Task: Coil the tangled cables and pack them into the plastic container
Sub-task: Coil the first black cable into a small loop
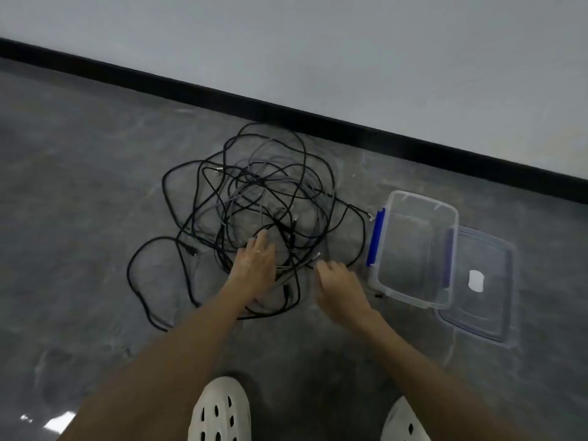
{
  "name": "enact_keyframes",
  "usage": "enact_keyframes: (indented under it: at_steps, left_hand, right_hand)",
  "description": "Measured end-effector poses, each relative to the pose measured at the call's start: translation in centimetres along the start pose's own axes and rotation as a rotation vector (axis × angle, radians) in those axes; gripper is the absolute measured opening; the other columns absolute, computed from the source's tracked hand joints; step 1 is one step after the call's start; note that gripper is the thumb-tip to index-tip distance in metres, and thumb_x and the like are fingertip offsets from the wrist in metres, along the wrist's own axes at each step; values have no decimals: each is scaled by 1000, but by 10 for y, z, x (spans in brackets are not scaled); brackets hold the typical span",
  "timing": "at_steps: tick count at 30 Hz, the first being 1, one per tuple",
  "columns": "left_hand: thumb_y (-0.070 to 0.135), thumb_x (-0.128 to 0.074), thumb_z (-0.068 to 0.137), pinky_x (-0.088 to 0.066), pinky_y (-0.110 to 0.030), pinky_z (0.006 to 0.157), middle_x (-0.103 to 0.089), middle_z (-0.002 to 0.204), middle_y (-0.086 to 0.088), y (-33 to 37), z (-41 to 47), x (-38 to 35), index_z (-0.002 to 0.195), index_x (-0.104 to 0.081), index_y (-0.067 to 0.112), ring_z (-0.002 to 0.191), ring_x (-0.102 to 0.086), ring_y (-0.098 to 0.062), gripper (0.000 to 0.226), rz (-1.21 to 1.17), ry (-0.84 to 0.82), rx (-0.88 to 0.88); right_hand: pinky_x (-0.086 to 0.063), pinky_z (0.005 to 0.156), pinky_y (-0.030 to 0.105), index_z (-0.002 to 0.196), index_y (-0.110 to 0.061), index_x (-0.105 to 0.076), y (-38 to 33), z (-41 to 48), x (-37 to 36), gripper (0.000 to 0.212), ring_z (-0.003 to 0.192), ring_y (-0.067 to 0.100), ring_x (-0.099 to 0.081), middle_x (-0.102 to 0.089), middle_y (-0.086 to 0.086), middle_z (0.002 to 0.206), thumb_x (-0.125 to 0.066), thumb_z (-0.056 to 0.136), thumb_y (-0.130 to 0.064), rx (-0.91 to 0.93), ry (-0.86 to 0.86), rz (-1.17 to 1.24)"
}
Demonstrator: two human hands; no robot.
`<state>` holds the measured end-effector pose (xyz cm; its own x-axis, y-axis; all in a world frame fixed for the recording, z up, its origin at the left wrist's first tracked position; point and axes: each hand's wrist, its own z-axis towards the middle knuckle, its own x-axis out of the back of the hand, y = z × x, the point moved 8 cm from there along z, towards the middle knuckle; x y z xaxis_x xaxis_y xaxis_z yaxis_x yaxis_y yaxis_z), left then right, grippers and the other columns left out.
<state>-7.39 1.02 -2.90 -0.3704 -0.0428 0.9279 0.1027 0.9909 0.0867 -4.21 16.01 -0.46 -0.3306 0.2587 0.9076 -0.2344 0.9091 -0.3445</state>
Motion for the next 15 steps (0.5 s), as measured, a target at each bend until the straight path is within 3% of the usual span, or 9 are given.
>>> enact_keyframes:
  at_steps: [3, 6, 10, 15]
  left_hand:
    - [25, -46, 97, -31, -46, 109, -6, 158, -17, -17, 23, -9, 133, -40, 10, 139, -21, -35, 40, -38, -58, 95]
    - [27, -47, 96, -27, -47, 110, -23, 151, -16, -25, 35, -24, 134, -39, 9, 136, -26, -35, 43, -77, -133, 134]
    - [16, -48, 96, -45, -37, 90, -45, 128, -11, -25, 33, -19, 121, -48, 7, 113, -51, -28, 26, -107, -14, 130]
    - [-2, -49, 92, -48, -29, 74, -56, 115, -4, -14, 26, 17, 113, -58, 12, 98, -60, -23, 26, -186, 169, 7]
  right_hand:
    - [-42, 82, 36, 109, -11, -51, 3, 7, -11, 16, 97, 25, -53, -57, 7, 106, -43, 95, -11, 14, -3, 17]
    - [-43, 86, 36, 109, -12, -50, 5, 11, -19, 16, 99, 25, -53, -57, 6, 109, -43, 95, -13, 7, -30, 19]
    - [-43, 86, 37, 110, -11, -49, 4, 14, -20, 16, 99, 26, -53, -57, 7, 108, -41, 97, -15, 12, -34, -4]
    - [-46, 81, 43, 104, -6, -51, -9, 14, -6, 15, 94, 31, -55, -58, 12, 103, -40, 97, -14, 21, -41, 79]
